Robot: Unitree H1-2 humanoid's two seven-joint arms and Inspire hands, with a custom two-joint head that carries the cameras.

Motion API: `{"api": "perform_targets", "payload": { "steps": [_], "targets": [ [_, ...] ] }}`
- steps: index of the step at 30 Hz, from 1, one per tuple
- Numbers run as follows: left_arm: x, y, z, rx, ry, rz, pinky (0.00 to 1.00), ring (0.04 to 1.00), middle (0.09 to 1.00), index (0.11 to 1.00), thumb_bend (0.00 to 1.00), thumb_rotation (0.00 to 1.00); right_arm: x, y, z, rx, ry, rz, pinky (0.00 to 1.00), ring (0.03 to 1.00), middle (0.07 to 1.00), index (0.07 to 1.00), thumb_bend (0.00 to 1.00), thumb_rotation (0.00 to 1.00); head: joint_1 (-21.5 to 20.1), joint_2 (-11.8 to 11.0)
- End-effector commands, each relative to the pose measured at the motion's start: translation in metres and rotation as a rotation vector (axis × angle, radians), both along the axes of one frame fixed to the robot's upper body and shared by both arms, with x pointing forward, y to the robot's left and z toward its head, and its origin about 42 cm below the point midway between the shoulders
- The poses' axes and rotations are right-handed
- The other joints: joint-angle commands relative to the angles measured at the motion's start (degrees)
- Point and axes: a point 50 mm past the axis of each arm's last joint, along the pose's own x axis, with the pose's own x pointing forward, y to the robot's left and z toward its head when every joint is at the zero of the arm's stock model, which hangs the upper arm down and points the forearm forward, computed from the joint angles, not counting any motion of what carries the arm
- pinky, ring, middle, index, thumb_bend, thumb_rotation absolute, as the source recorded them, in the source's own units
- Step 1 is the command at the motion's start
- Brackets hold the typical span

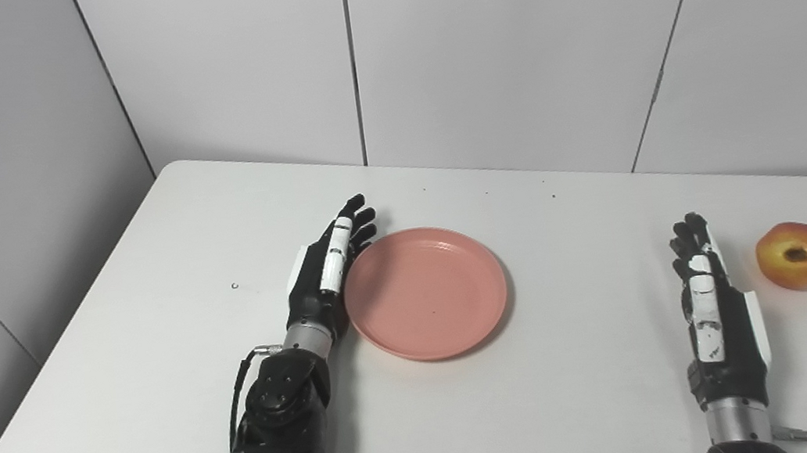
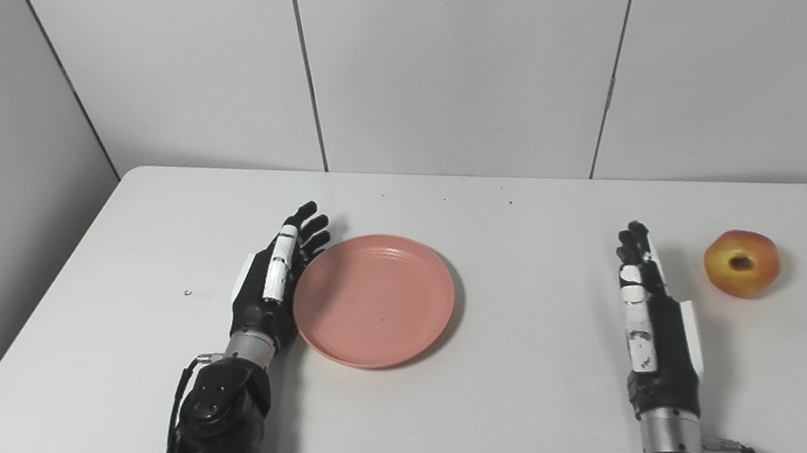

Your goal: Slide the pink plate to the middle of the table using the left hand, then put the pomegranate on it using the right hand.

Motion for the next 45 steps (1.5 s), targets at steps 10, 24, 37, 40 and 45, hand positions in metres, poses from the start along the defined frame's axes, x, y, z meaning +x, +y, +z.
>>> {"api": "perform_targets", "payload": {
  "steps": [10,24,37,40,45],
  "targets": [
    [-0.005,-0.026,0.013,-0.002,-0.038,-0.042,0.90,0.908,0.910,0.891,0.26,1.00,-0.013,0.007,-0.018,0.008,0.071,-0.009,1.00,0.971,0.953,0.964,0.51,1.00,-3.16,0.77],
    [-0.012,-0.048,-0.001,-0.058,-0.055,-0.059,0.93,0.940,0.936,0.925,0.28,1.00,-0.012,0.016,-0.019,-0.012,0.075,-0.025,0.97,0.939,0.936,0.947,0.53,0.98,-8.19,-0.03],
    [-0.022,-0.061,0.001,-0.087,-0.042,-0.099,0.96,0.959,0.953,0.942,0.29,1.00,-0.009,0.024,-0.015,-0.017,0.069,-0.016,0.98,0.954,0.952,0.958,0.53,1.00,-10.67,0.76],
    [-0.022,-0.063,0.000,-0.090,-0.048,-0.108,0.98,0.968,0.964,0.953,0.29,1.00,-0.009,0.026,-0.014,-0.021,0.069,-0.019,0.97,0.951,0.949,0.958,0.52,1.00,-11.39,0.91],
    [-0.023,-0.067,0.000,-0.110,-0.054,-0.105,0.99,0.967,0.962,0.946,0.30,1.00,-0.009,0.029,-0.013,-0.029,0.076,-0.021,0.97,0.947,0.945,0.953,0.54,1.00,-13.15,0.84]
  ]
}}
